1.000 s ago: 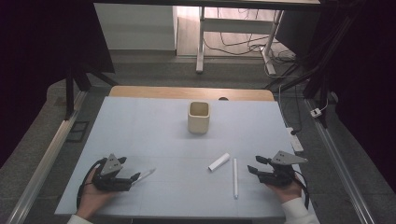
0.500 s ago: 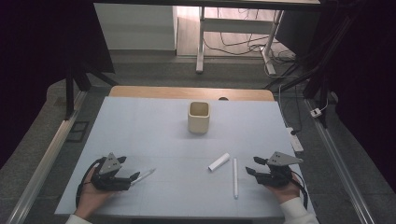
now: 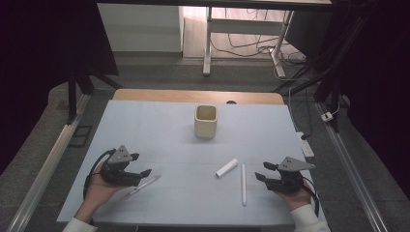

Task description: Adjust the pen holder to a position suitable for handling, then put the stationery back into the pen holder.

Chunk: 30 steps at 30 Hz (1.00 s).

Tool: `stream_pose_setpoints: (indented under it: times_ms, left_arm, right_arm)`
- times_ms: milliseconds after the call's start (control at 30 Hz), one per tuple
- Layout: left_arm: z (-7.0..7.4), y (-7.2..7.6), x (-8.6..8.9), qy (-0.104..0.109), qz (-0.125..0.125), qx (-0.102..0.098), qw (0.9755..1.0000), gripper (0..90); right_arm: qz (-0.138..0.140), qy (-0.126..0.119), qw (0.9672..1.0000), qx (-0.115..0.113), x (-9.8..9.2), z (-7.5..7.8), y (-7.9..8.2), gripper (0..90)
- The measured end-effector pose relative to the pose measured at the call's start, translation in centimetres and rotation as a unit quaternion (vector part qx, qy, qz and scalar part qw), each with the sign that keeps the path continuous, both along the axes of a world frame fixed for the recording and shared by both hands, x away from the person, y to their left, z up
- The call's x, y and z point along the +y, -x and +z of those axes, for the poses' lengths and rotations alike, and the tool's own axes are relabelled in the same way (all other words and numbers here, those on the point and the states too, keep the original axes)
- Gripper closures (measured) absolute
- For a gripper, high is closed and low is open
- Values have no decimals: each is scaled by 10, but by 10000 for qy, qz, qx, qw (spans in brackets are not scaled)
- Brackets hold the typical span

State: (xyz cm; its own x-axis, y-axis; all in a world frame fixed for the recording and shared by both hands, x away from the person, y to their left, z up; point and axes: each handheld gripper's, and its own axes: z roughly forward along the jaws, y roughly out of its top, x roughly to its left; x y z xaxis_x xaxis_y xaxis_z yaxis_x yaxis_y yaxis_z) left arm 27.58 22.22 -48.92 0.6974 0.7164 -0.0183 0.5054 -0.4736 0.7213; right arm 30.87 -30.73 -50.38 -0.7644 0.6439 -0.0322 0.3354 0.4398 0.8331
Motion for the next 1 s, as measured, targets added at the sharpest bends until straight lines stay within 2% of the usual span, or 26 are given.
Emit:
stream_pose_setpoints:
  times_ms: [67,333,567,700,1000]
  left_arm:
    - [0,-4,-1,-1,-40,145,9999,243]
    - [2,-15,-16,-222,-249,475,9983,246]
    - [-6,-27,-31,-566,-542,895,9929,251]
    - [-10,-34,-36,-666,-638,1079,9899,250]
    - [-22,-34,-43,-940,-782,1265,9844,267]
  right_arm:
    - [-39,34,10000,-26,0,0,1,438]
    - [-54,52,10000,-19,1,0,1,438]
    - [-67,45,10000,6,-3,-1,3,437]
    - [-88,25,10000,8,-4,-1,4,437]
    - [-130,49,9999,12,-5,-2,5,437]
